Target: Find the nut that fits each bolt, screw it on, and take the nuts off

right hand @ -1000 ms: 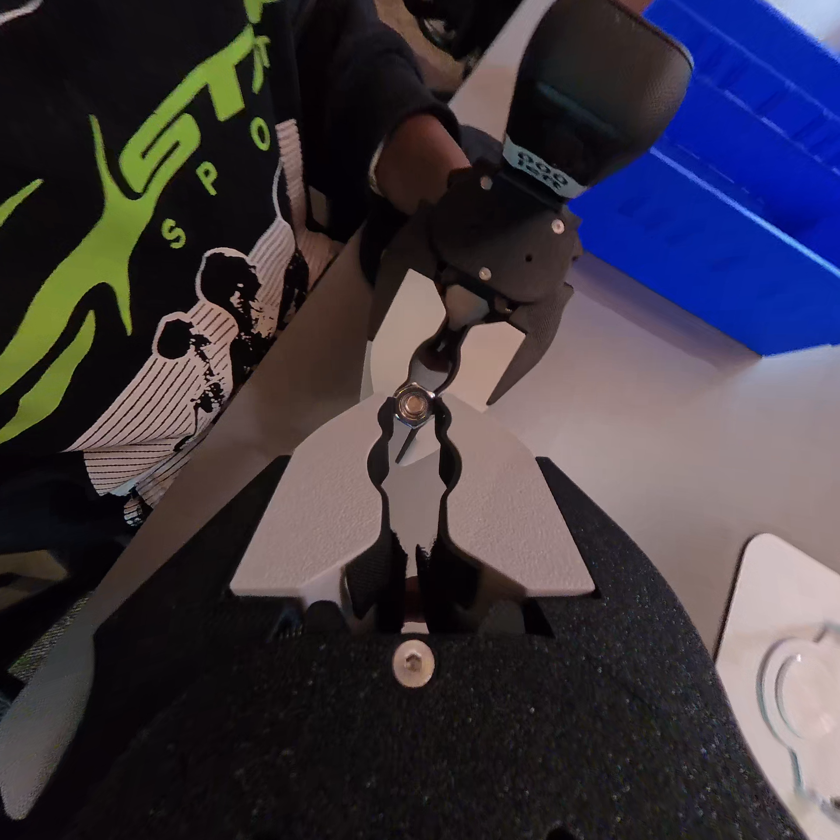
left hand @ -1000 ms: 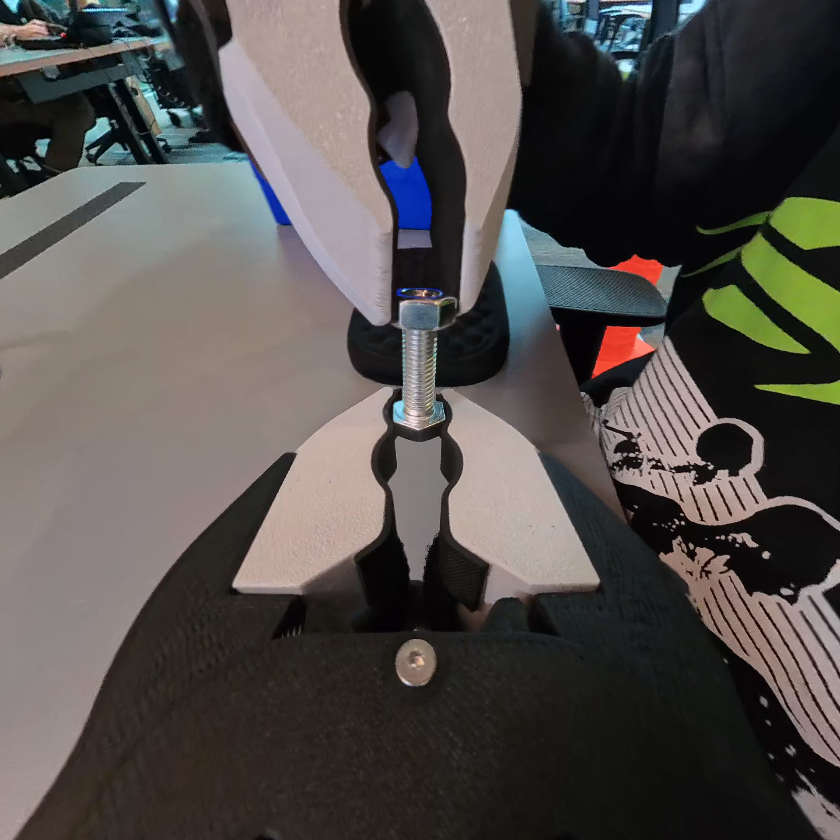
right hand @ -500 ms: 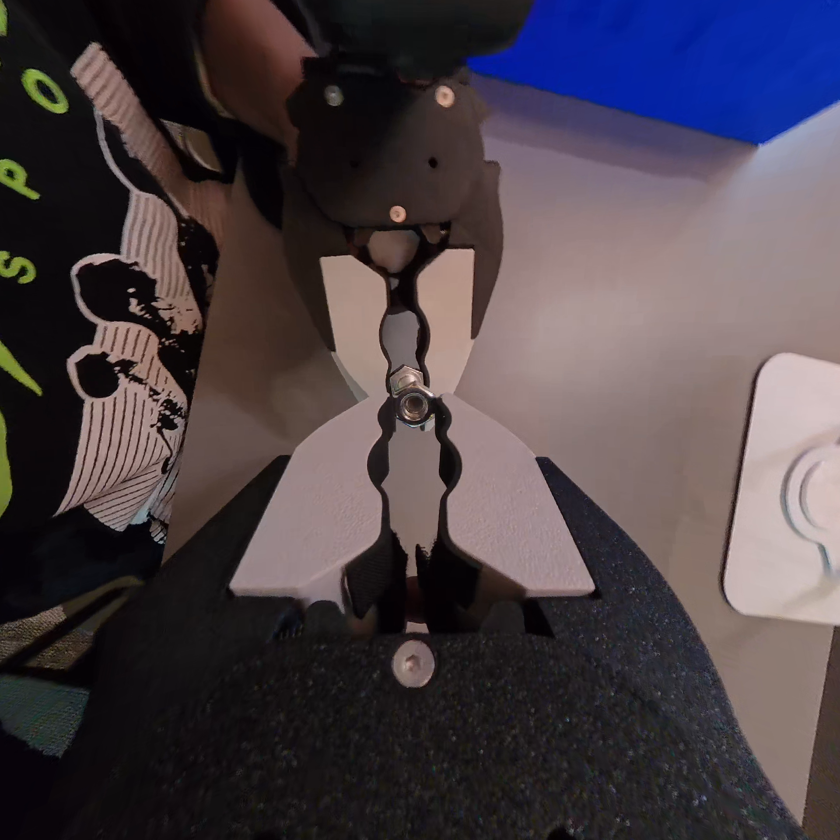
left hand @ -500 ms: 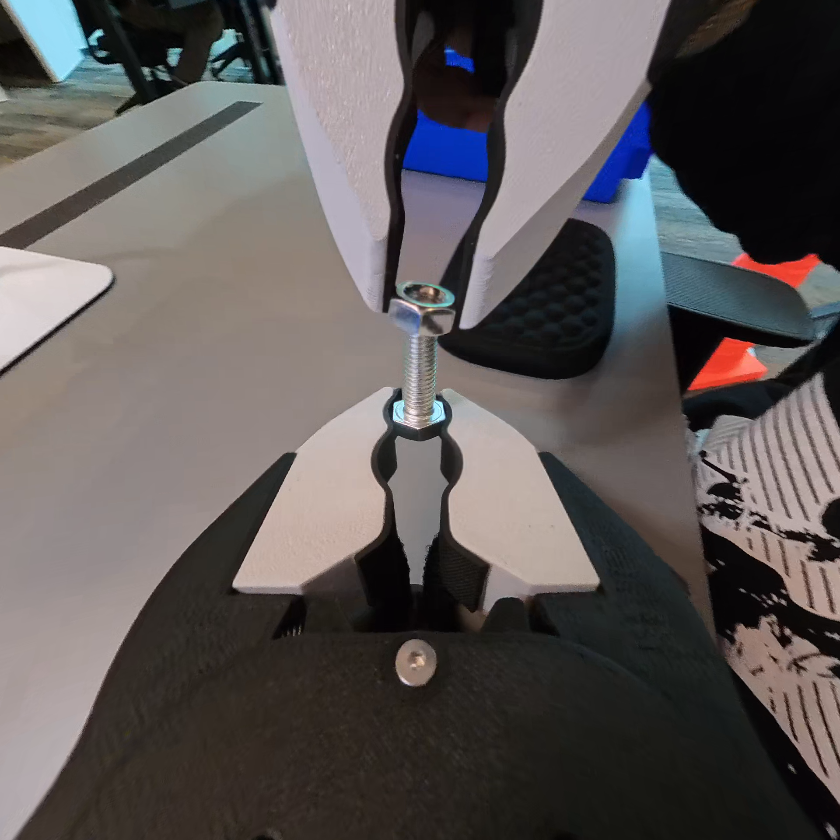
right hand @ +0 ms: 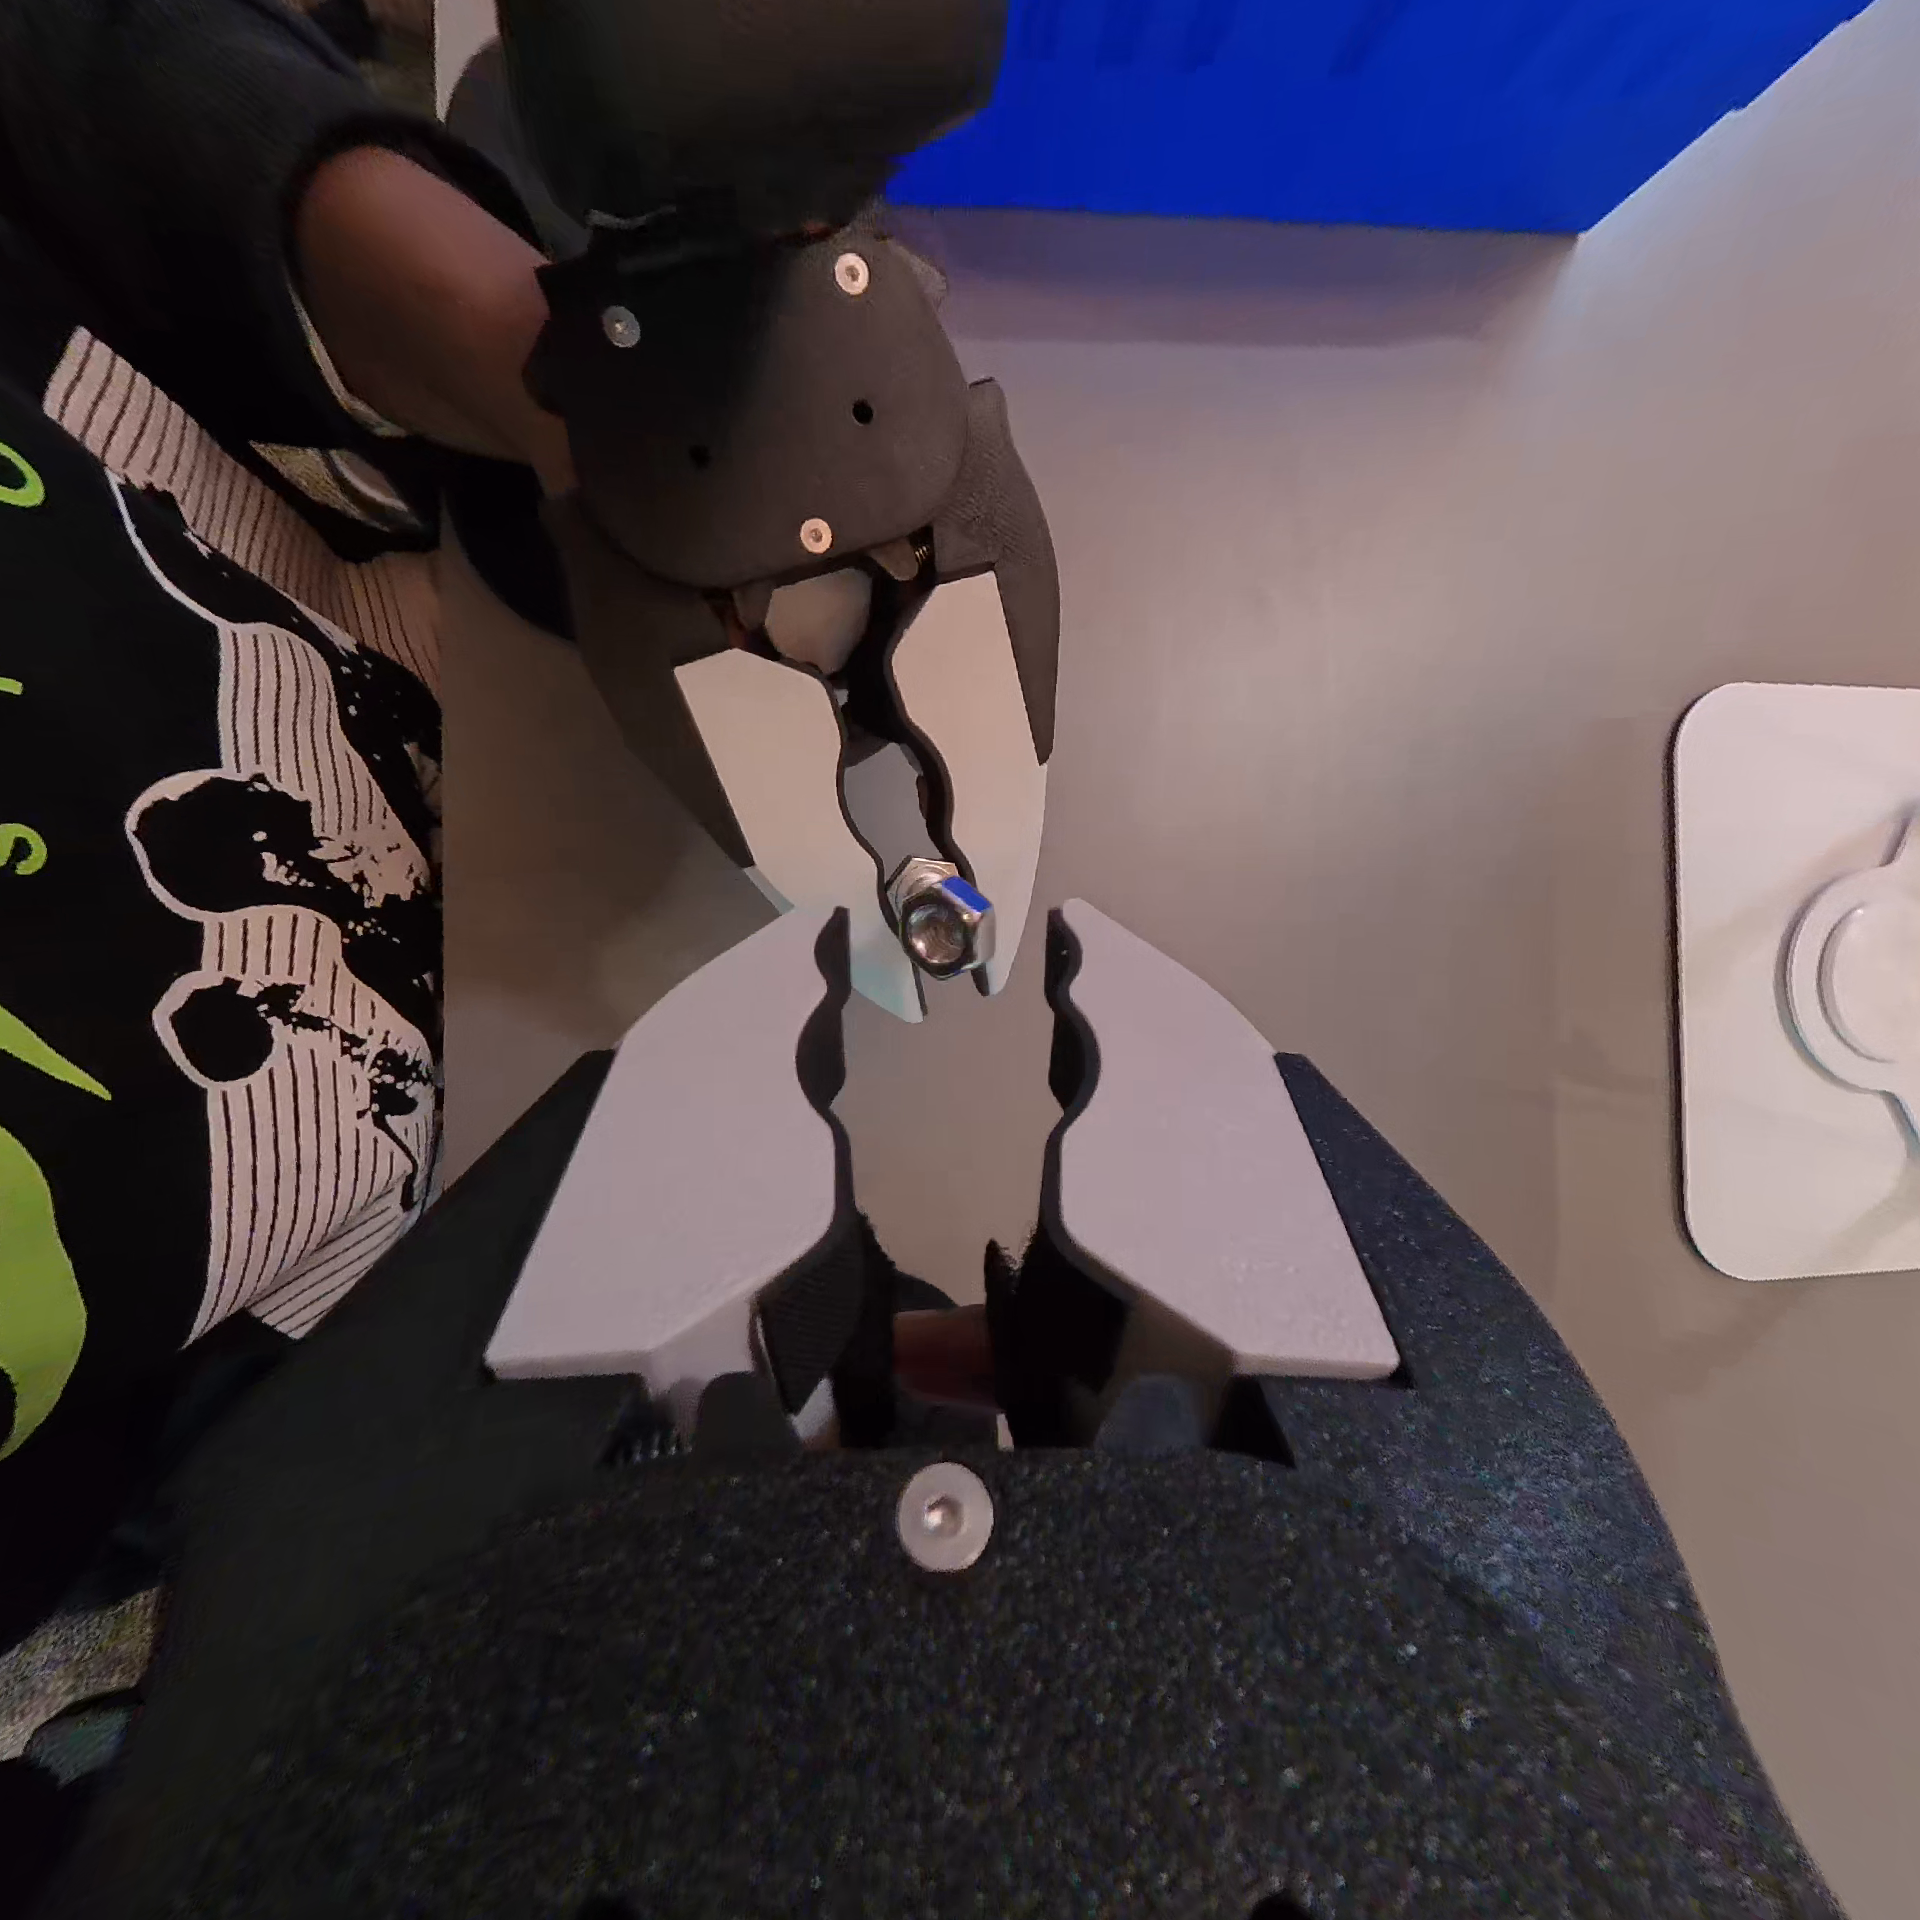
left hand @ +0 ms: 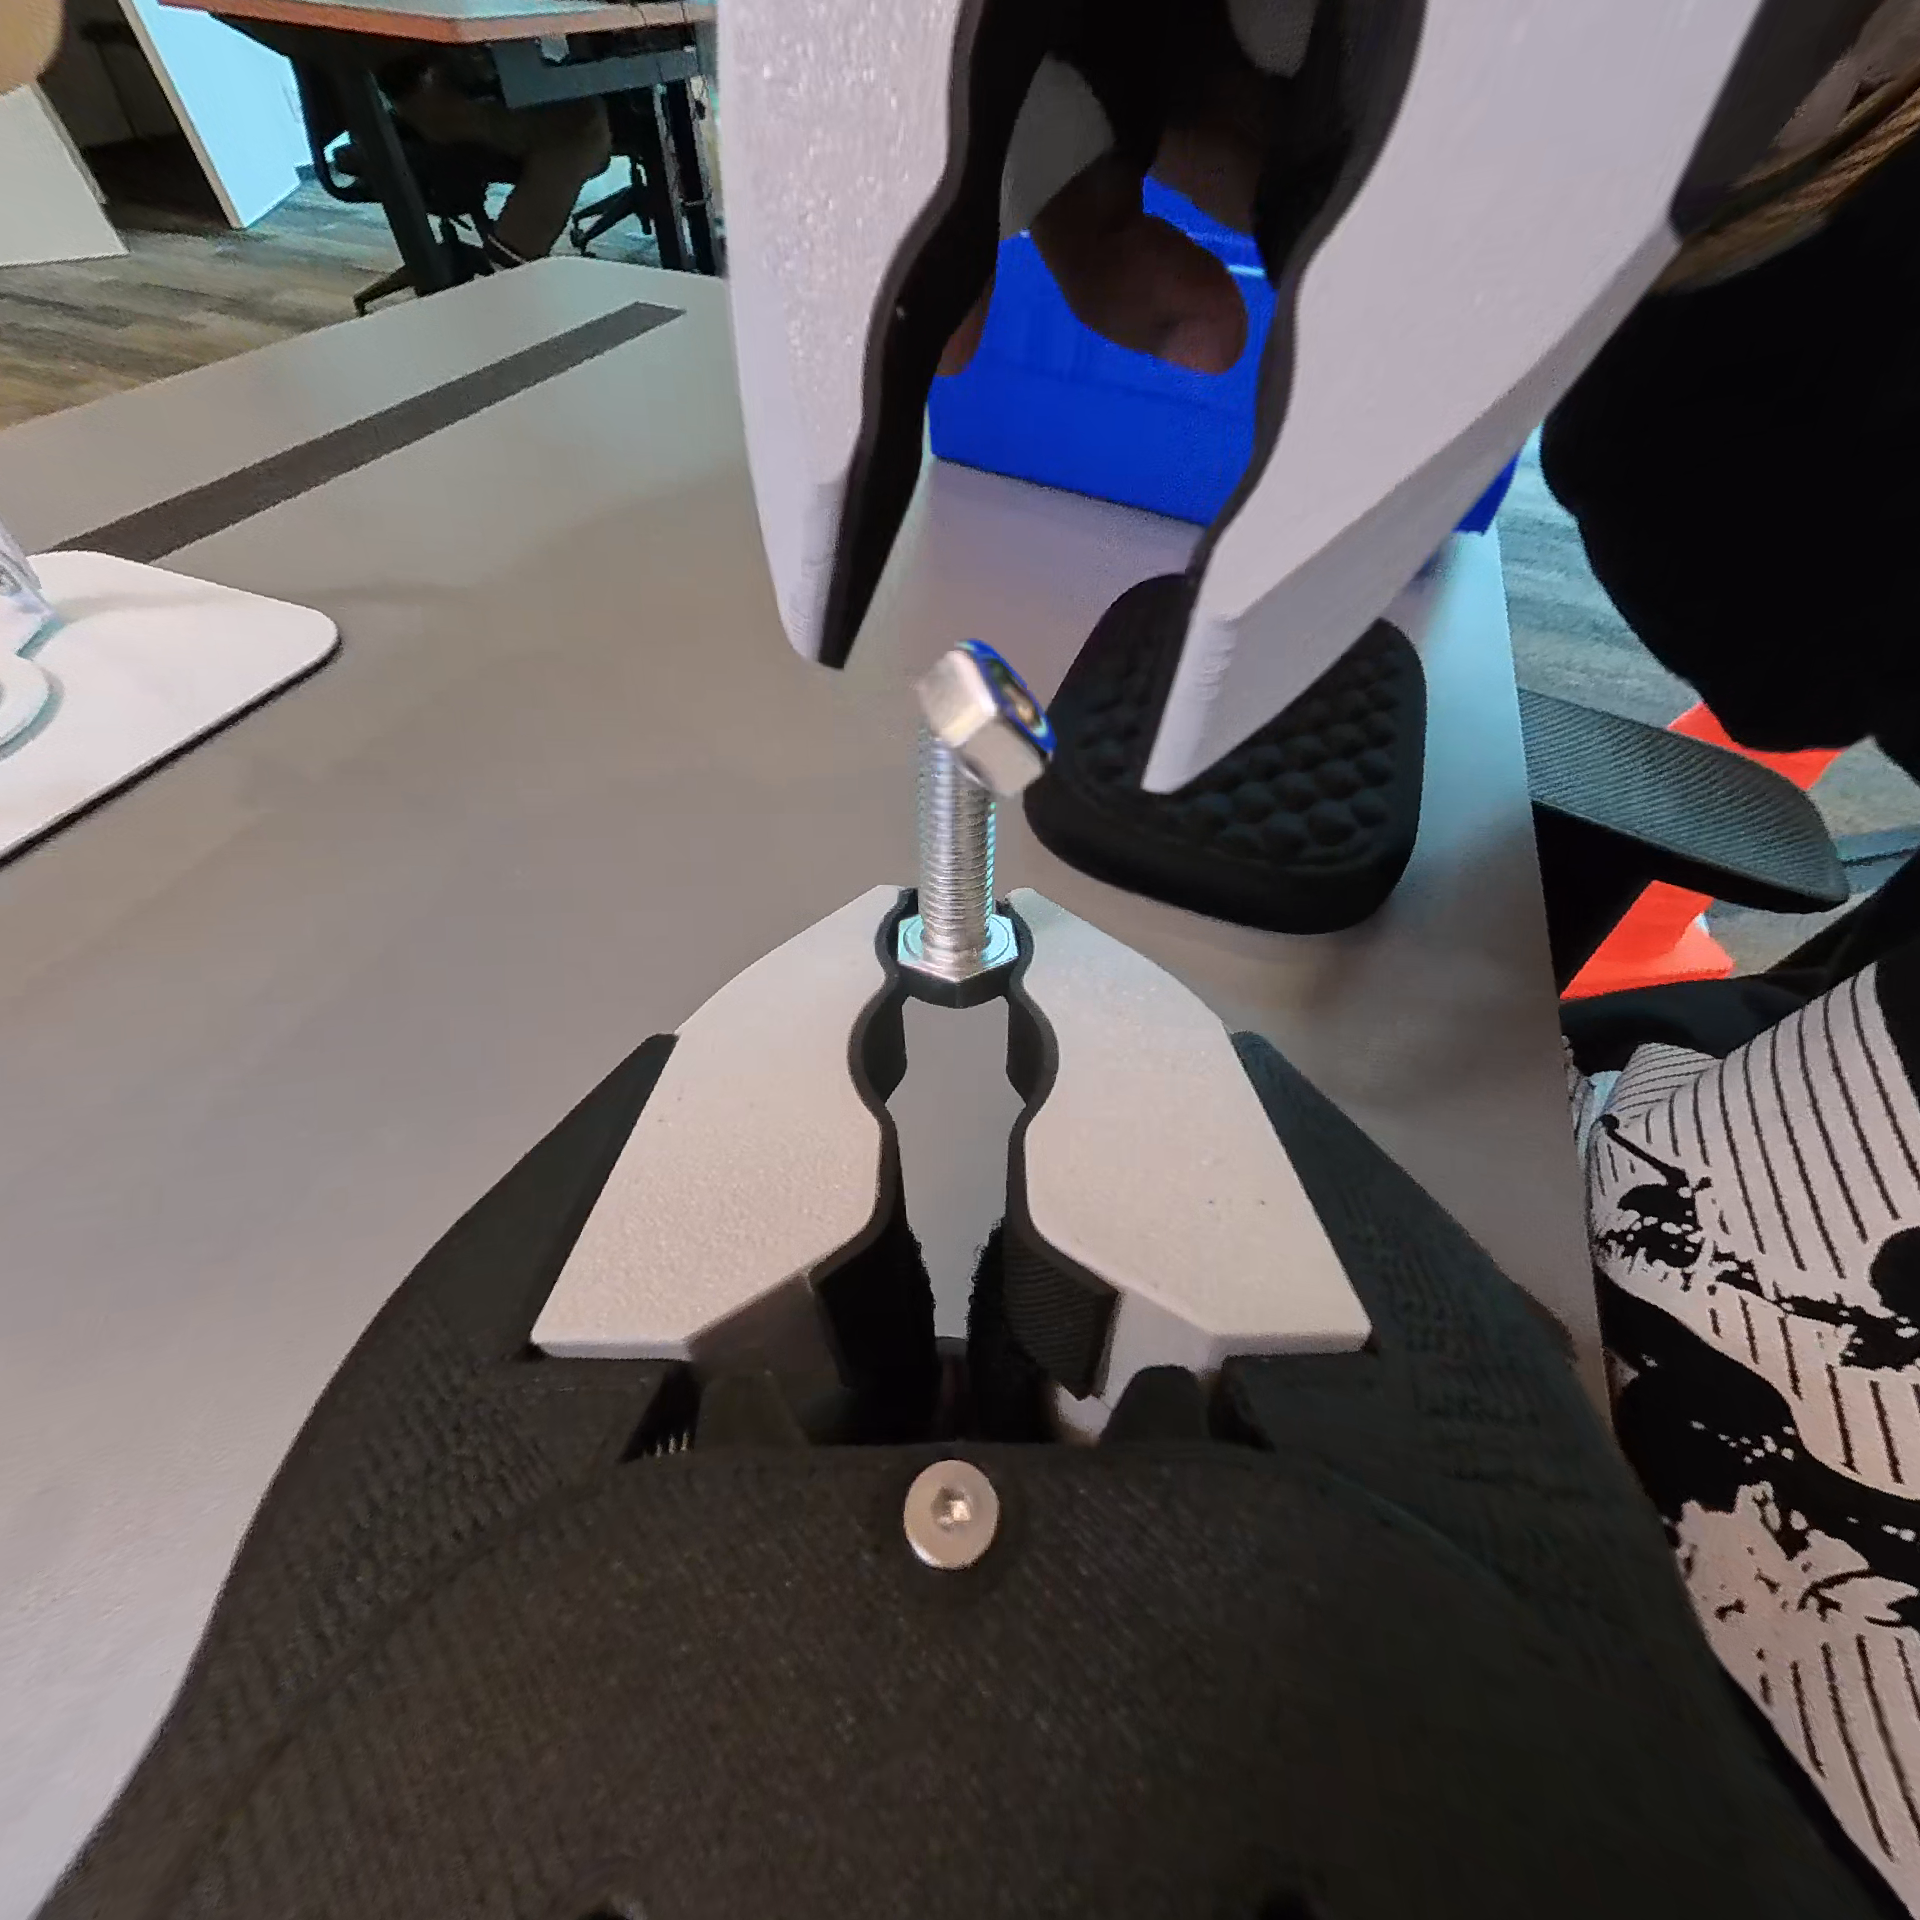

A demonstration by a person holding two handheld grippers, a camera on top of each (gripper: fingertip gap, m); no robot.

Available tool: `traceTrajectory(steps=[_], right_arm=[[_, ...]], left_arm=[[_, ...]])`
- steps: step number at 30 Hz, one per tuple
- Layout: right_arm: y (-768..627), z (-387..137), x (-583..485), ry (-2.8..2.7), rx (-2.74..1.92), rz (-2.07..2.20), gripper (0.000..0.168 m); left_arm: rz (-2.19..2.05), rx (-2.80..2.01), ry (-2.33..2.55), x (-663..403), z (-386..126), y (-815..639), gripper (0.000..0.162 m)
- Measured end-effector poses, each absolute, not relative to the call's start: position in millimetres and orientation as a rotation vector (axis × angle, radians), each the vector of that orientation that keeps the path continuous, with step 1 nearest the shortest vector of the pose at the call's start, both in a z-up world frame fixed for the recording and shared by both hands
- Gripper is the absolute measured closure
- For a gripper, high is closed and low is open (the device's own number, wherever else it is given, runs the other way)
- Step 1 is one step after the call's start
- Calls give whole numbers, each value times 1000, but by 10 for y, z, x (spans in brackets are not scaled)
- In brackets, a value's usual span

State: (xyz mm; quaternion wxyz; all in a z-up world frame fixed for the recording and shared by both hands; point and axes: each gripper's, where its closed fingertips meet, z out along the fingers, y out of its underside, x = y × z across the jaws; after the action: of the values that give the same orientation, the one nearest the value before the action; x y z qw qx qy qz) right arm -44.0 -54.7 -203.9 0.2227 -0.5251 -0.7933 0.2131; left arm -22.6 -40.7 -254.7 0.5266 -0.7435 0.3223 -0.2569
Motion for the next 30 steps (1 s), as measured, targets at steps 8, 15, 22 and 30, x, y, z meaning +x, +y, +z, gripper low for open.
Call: traceTrajectory(steps=[8,15,22,30], right_arm=[[-428,-2079,-450,-1832,-1415,1012,130],[522,-2328,182,-1085,-1509,790,143],[804,-1635,88,-669,-1256,584,158],[645,-1533,-5,-758,-1180,614,157]], left_arm=[[-695,-1772,671,-315,-2477,-371,147],[-699,-1757,613,-395,-2423,-334,147],[-709,-1755,611,-395,-2426,-330,147],[-703,-1753,657,-348,-2442,-356,147]])
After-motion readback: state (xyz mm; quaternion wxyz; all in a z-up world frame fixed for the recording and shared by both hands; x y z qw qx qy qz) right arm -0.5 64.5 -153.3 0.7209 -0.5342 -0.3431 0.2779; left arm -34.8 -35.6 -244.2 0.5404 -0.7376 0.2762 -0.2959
